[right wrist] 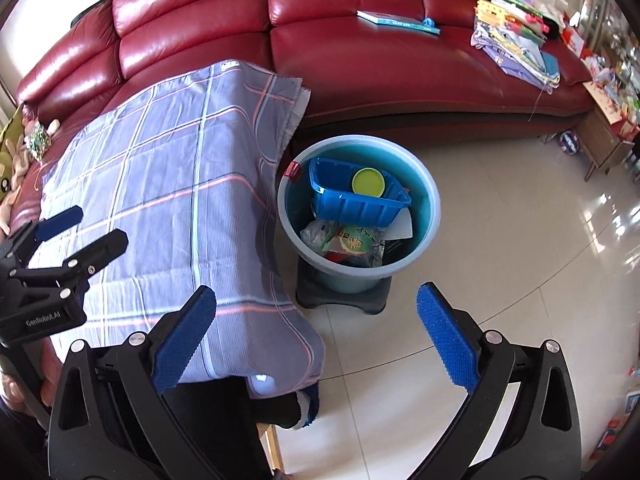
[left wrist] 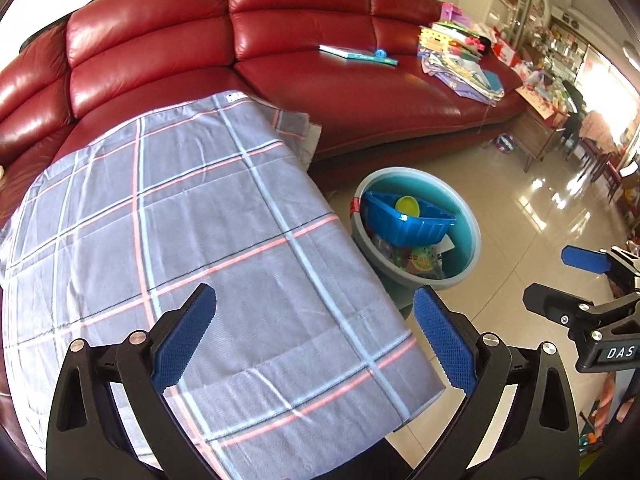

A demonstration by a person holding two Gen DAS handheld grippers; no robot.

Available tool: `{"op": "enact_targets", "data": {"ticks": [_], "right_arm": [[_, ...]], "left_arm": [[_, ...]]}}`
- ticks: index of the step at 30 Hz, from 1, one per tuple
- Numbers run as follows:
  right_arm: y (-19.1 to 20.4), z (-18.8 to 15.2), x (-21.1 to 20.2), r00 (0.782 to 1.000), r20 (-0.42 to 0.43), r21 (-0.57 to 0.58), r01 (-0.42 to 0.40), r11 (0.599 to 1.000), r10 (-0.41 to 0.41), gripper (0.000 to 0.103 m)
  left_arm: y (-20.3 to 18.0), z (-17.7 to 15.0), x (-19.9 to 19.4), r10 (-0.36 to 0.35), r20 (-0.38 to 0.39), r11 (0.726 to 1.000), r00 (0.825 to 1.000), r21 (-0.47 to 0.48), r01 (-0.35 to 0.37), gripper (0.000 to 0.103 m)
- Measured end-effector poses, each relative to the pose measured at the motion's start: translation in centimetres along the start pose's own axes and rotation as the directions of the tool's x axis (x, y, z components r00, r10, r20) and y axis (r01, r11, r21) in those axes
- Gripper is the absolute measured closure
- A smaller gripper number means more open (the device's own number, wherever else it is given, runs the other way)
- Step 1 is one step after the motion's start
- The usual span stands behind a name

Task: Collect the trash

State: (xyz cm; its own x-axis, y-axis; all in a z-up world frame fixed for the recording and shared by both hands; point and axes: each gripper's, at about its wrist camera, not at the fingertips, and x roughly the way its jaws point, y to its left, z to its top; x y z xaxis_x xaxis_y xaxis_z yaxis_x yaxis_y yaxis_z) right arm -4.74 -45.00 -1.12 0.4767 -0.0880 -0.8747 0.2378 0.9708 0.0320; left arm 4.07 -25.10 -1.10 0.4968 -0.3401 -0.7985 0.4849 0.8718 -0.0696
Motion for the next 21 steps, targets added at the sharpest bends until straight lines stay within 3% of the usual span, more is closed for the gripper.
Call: {"op": "enact_targets", "data": {"ticks": [7,21], "right_arm": [[0.4,-2.2,-0.7,1.0,-0.014,0.001,0.011,1.0,-0.011,0.006],[0.2,-5.0,-2.2,0.997,0.009,-0.039,0.079,0.996,-0.079,0.007]], "left_arm": [[0.3,-1.8,-2.0,0.011,0.014,1.0,1.0,-0.008,-0.011,0.004],[-1.8,-3.5,-5.0,0.127,0.092,0.986,0.988,0.1,-0.136,0.004]]}}
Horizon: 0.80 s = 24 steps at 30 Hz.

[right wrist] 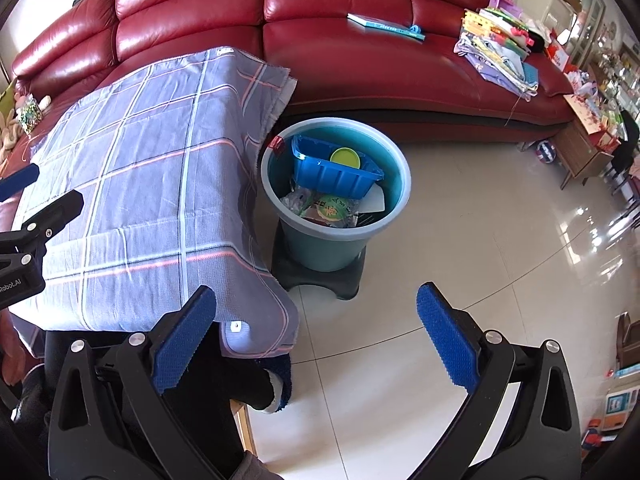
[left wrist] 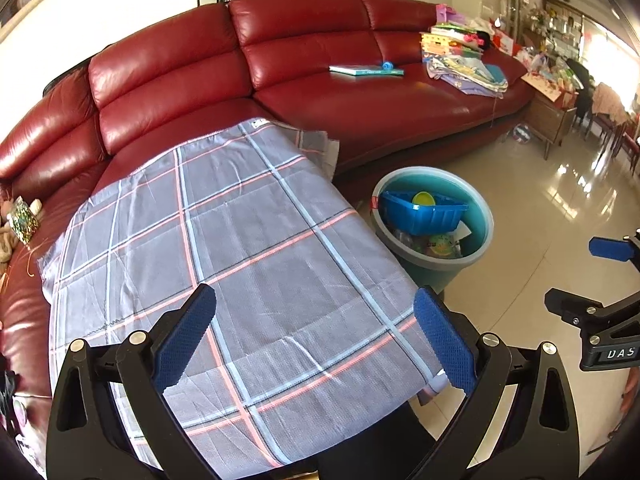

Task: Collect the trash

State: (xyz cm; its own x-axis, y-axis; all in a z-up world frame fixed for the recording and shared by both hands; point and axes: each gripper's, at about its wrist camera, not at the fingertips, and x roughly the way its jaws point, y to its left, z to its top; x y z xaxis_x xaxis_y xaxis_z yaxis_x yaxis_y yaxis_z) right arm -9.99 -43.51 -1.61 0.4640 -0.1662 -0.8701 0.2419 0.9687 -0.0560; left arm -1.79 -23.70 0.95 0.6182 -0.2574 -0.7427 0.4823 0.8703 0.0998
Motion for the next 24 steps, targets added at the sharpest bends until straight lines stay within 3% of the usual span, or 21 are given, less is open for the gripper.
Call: {"op": "enact_targets", "data": {"ticks": [24], "right_arm": [[-0.1,0.1,1.7,0.999,-0.039,0.014,-0.012,1.0,0.012,0.006]], "left_arm": [[0.1,-0.7,1.6,-0.047,-0.071,0.998,0.996,-0.05,0.044,0.004]]}}
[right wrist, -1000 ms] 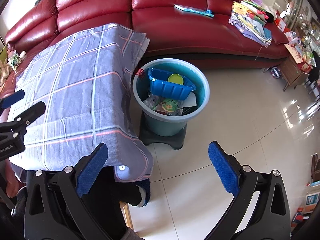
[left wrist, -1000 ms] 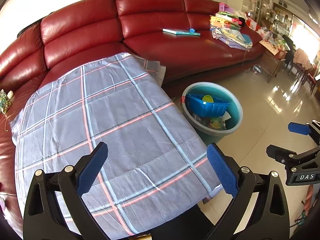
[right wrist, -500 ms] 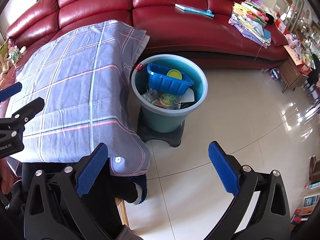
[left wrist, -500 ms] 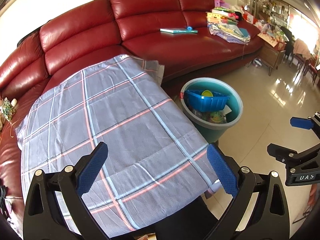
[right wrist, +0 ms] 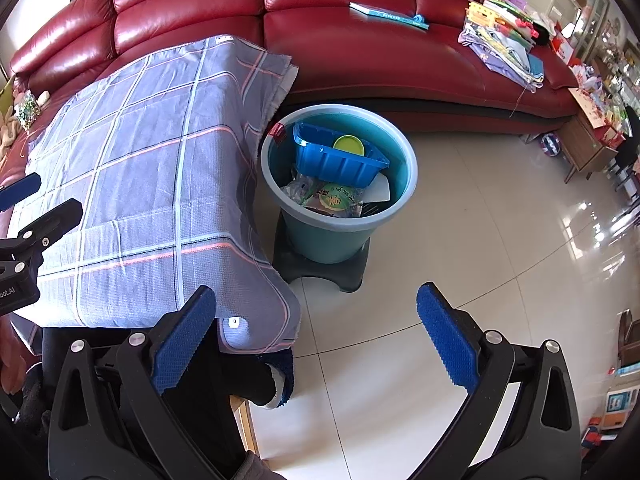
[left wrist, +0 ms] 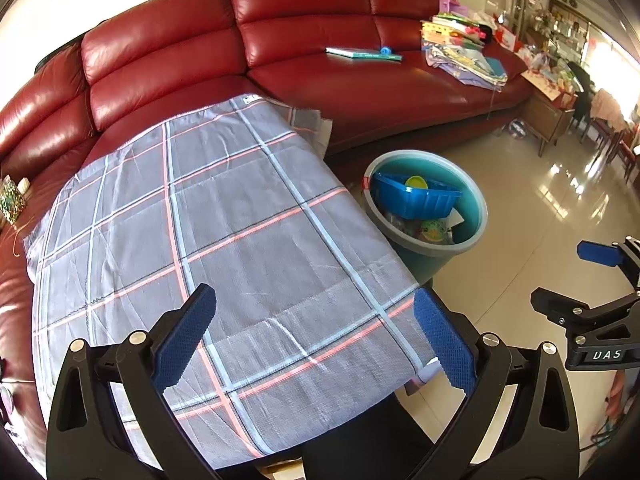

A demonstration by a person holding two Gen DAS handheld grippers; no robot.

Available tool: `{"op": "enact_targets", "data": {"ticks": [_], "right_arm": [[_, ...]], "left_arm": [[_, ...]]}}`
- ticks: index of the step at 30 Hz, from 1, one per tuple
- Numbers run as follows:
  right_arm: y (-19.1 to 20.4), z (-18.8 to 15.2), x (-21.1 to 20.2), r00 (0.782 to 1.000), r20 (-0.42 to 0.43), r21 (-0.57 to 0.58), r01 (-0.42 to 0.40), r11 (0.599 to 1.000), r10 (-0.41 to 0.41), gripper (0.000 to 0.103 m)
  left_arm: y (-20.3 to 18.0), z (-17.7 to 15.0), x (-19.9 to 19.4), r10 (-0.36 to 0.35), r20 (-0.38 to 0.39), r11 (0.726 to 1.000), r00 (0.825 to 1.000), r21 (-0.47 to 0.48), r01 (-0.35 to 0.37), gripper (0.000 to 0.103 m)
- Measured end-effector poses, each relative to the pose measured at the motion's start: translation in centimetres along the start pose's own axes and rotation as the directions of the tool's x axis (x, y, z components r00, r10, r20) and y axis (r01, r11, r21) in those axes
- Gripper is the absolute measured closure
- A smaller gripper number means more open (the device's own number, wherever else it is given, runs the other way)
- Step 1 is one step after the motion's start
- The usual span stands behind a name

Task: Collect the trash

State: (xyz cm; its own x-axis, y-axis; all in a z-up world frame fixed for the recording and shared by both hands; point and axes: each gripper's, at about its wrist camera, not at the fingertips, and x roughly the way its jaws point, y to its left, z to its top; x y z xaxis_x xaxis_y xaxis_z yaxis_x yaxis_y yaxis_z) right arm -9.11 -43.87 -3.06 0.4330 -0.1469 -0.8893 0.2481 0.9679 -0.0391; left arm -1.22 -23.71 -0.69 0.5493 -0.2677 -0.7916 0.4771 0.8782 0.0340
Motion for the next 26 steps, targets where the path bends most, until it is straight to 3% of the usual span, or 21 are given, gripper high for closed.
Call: {"op": "enact_targets", "data": {"ticks": [5,26], "right_arm": [[-0.3,0.3,0.6,1.0,-0.015,0.018,-0.007,1.0,0.007,0.007],[0.0,1.6,0.6,1.0,-0.008,-0.014,0.027,1.0,-0.027,0.006]], "left_arm": [[0.0,0.0,0.2,-0.049,-0.007,0.999,0.999,-0.006,0.049,0.004],[0.2,0.2,1.0,0.015,-0.034,1.0,0.999,-0.008,-0.015,0.004]]}}
